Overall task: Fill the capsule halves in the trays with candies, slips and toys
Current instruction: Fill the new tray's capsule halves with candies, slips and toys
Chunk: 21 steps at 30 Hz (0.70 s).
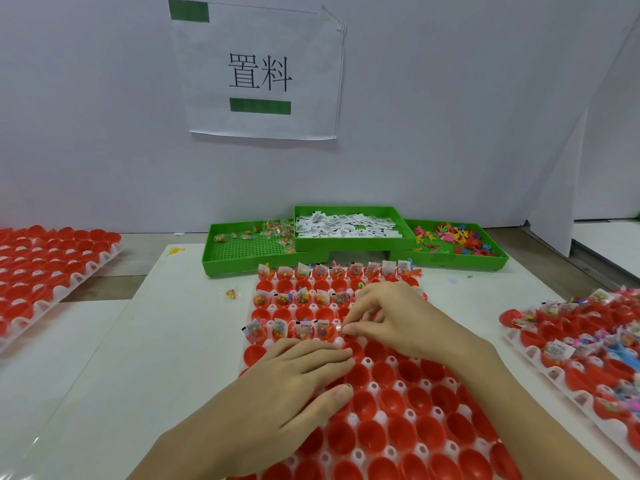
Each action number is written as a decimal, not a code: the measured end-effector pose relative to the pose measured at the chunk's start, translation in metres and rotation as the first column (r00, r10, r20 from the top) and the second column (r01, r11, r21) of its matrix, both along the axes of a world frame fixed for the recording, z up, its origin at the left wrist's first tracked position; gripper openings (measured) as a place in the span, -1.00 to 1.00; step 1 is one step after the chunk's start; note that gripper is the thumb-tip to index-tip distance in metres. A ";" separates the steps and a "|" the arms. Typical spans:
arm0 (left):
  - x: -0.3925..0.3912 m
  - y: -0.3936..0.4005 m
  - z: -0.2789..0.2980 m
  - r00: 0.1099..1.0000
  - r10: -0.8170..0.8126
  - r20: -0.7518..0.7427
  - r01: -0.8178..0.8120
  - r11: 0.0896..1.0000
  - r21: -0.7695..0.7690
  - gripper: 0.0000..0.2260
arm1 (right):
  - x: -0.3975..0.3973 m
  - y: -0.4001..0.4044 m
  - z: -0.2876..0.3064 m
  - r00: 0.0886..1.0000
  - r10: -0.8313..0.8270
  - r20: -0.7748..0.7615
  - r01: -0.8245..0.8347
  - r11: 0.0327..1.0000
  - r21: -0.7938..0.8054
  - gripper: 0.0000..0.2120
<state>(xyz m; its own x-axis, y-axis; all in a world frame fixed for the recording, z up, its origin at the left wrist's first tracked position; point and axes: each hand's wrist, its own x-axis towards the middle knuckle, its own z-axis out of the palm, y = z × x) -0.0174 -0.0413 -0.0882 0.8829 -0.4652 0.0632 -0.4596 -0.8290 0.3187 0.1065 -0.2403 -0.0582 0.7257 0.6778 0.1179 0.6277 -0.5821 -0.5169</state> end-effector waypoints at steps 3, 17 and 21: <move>0.000 0.000 0.002 1.000 -0.011 0.007 0.011 1.000 -0.005 -0.27 | 0.001 -0.008 0.005 0.998 -0.014 -0.066 0.022 0.993 0.112 -0.89; 0.055 0.049 0.030 0.868 0.464 0.177 -0.271 0.741 -0.614 -0.80 | 0.008 -0.037 0.015 0.986 -0.142 -0.087 0.165 0.903 0.397 -0.74; 0.124 0.096 0.039 0.770 0.631 0.097 -0.507 0.697 -0.507 -0.78 | 0.014 -0.039 0.010 0.983 -0.169 -0.078 0.186 0.902 0.390 -0.74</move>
